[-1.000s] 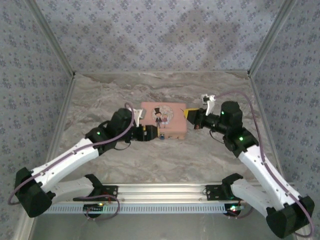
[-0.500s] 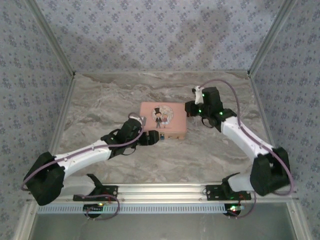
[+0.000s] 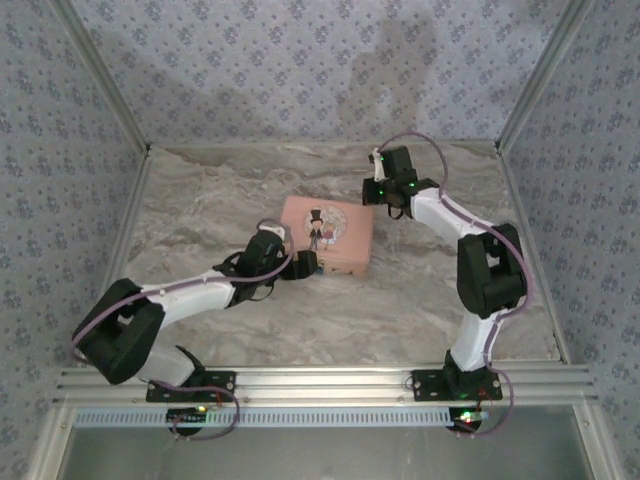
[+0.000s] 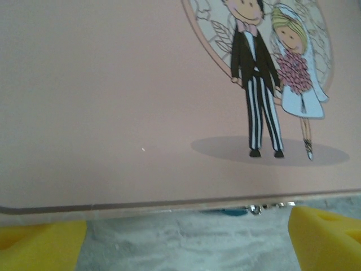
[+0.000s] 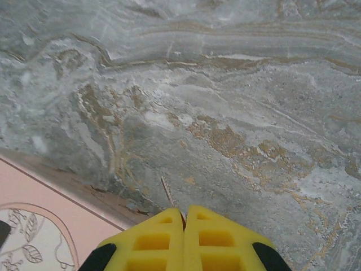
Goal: Unlock the padlock with the key
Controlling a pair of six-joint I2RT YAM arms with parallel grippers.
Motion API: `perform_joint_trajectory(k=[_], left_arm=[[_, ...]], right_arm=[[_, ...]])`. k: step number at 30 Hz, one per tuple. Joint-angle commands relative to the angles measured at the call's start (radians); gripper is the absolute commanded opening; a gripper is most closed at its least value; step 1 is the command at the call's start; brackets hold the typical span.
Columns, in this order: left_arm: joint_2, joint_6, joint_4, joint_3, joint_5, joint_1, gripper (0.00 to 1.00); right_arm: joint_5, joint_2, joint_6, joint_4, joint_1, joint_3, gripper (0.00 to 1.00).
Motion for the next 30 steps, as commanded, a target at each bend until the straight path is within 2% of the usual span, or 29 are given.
perform_joint_trajectory(k=[1,4,7,11,15,18,23,27,30], left_arm=[[0.047,0.048,0.069,0.063,0.046,0.037,0.93],[0.075,0.053,0.107,0.068,0.087,0.048,0.98],[0.091,0.05,0.161,0.041,0.129,0.043,0.98],[0.098,0.04,0.299,-0.046,0.124,0.026,0.98],[0.132,0.11,0.442,-0.1,0.076,-0.019,0.98],[0.19,0.137,0.492,-0.101,0.059,-0.039,0.98],[0.297,0.141,0.706,-0.133,0.069,-0.046,0.98],[0.365,0.162,0.767,-0.103,0.127,-0.053,0.98],[0.404,0.177,0.777,-0.066,0.218,-0.056,0.9]], right_arm=[[0.03,0.03,-0.026,-0.042,0.002,0.046,0.0],[0.051,0.042,-0.036,-0.052,0.01,0.052,0.0],[0.062,0.053,-0.05,-0.057,0.02,0.051,0.0],[0.06,0.058,-0.053,-0.044,0.022,0.036,0.0],[0.063,0.065,-0.064,-0.041,0.028,0.031,0.0],[0.06,0.061,-0.064,-0.037,0.029,0.021,0.0],[0.056,0.058,-0.072,-0.031,0.029,0.009,0.0],[0.053,0.062,-0.077,-0.024,0.032,0.001,0.0],[0.056,0.064,-0.079,-0.021,0.031,-0.006,0.0]])
